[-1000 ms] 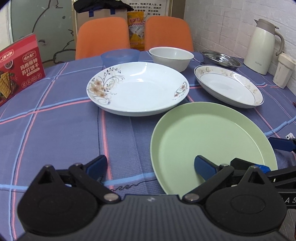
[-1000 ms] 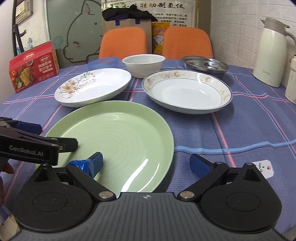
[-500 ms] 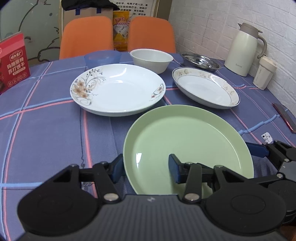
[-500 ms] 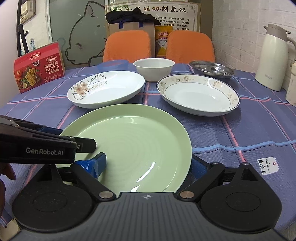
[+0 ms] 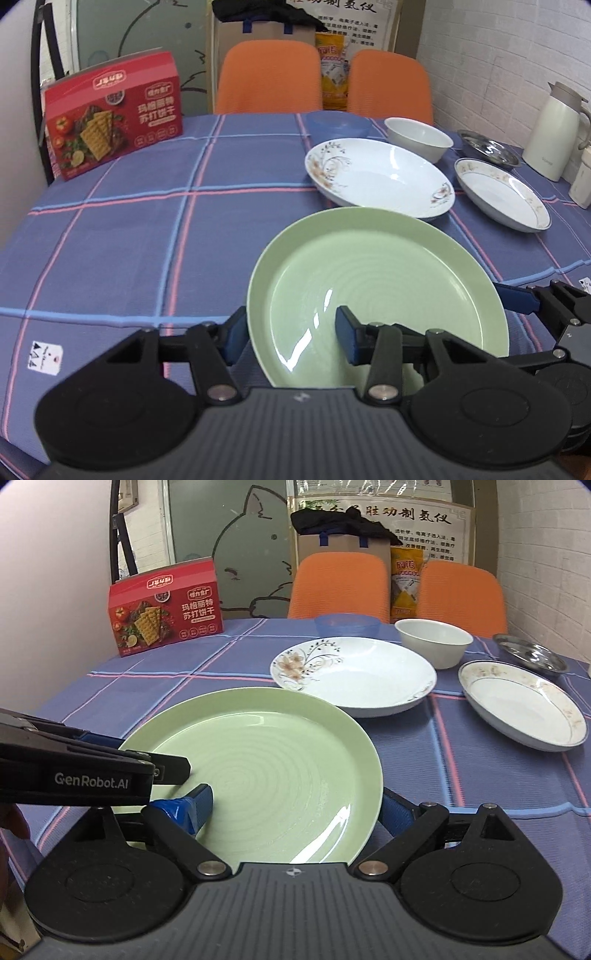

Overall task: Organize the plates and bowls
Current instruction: 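Lift the green plate with the left gripper toward the floral white plate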

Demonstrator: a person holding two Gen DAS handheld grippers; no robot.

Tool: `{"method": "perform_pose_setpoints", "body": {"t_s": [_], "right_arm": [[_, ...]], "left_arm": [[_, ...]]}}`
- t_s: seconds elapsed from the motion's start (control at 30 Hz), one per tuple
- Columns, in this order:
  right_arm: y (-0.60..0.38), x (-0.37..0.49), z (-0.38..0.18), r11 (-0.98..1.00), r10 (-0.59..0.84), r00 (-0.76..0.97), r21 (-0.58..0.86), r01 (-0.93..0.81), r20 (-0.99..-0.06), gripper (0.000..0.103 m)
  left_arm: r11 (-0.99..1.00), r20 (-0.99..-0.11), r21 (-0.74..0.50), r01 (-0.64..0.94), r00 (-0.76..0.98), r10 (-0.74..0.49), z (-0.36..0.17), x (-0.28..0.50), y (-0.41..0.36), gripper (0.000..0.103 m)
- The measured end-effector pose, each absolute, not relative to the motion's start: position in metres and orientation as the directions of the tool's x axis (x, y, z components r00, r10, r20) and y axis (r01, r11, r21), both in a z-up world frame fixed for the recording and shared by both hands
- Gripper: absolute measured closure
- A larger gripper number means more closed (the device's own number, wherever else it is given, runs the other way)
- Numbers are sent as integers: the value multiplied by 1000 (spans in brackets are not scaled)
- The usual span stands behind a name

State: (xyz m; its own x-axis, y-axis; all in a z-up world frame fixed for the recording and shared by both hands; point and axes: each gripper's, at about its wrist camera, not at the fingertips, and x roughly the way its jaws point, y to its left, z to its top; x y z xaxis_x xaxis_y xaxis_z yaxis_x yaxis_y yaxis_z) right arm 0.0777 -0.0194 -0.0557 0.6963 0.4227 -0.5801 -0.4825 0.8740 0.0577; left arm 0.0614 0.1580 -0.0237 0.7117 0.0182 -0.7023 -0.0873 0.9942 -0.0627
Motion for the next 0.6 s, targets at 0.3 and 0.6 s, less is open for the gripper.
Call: {"method": "perform_pose_setpoints", "body": {"t_s": [0.3,0.6], "right_arm": [[-10,89,-67,885,386,688,35,-465,-615,20],[-62,97,-27,908,391,754,89,-409,-528,21]], "left_arm": [[991,-706,-102,-81,708,-15,-42,77,169,54],[983,-616,-160,-86,787,-31,-7,79,193,4]]}}
